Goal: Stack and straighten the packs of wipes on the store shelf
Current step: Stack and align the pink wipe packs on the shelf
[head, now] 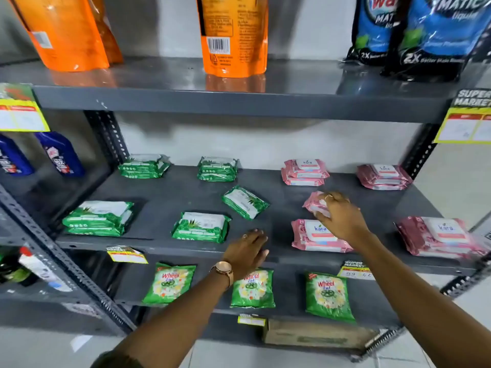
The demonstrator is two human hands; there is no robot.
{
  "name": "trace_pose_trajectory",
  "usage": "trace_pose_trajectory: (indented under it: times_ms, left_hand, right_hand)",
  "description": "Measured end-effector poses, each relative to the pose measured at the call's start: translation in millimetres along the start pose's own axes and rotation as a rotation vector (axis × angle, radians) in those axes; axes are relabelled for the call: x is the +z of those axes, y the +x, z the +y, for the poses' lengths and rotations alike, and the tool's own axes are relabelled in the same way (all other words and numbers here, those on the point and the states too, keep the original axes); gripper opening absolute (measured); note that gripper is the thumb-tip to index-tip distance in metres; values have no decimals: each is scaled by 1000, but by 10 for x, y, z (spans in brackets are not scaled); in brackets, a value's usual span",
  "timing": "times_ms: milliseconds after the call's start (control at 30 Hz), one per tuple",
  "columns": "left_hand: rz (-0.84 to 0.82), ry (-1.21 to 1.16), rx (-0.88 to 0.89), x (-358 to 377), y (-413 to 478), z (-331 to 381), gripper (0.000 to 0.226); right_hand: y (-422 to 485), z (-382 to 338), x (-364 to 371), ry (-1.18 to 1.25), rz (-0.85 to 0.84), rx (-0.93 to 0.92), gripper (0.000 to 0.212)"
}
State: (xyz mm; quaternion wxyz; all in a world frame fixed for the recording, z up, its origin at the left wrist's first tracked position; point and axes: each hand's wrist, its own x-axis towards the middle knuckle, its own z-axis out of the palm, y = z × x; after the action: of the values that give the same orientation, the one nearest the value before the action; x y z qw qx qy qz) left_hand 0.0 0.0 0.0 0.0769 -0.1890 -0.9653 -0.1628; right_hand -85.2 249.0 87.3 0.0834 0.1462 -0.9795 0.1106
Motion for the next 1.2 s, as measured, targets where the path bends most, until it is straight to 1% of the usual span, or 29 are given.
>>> trace_pose_trajectory:
  times_ms: [33,67,167,267,333,400,500,567,667,733,800,867,933,1000,1133,1200]
  left_hand:
    - [1,-32,-54,56,33,15,43]
    - [41,-65,-96,85,56,27,43]
    - [96,-18,-142,203,122,84,43]
    - [164,90,-122,247,137,85,42]
    - [169,142,-103,287,128,73,42]
    - [187,139,-87,301,132,46,43]
    - [164,112,-71,260,163,-29,45]
    - [147,109,-38,236,175,-90,47]
    - [169,89,-4,239,169,-136,48]
    - [199,74,2,256,161,-132,48]
    - [228,94,7,271,168,-125,48]
    - [244,120,11,274,177,-118,48]
    - [252,105,7,281,172,-121,46]
    - [255,81,-6,289,164,-126,45]
    - [248,71,-23,283,162,-109,45]
    - [234,58,-27,284,161,-111,45]
  right_hand:
    - [47,79,66,22,-56,75,47]
    - [74,124,102,39,-98,131,51]
    - [221,325,300,80,-179,203,59]
    - [406,402,330,95,-200,240,67]
    - [548,477,337,99,-216,253,66]
    - [655,534,332,135,-248,277,63]
    - [778,597,289,178,-311,305,67]
    - [842,602,227,196,-310,292,69]
    - [879,536,56,217,-271,214,77]
    - [818,472,-118,306,-266,172,81]
    - [683,385,-282,371,-335,93,81]
    - [510,295,-313,406,-450,36,78]
    - [339,224,-206,358,-515,34,74]
    - [232,198,-99,340,-511,56,76]
    - [217,202,-150,359,-528,81,98]
    - [209,198,-195,373,-512,90,101]
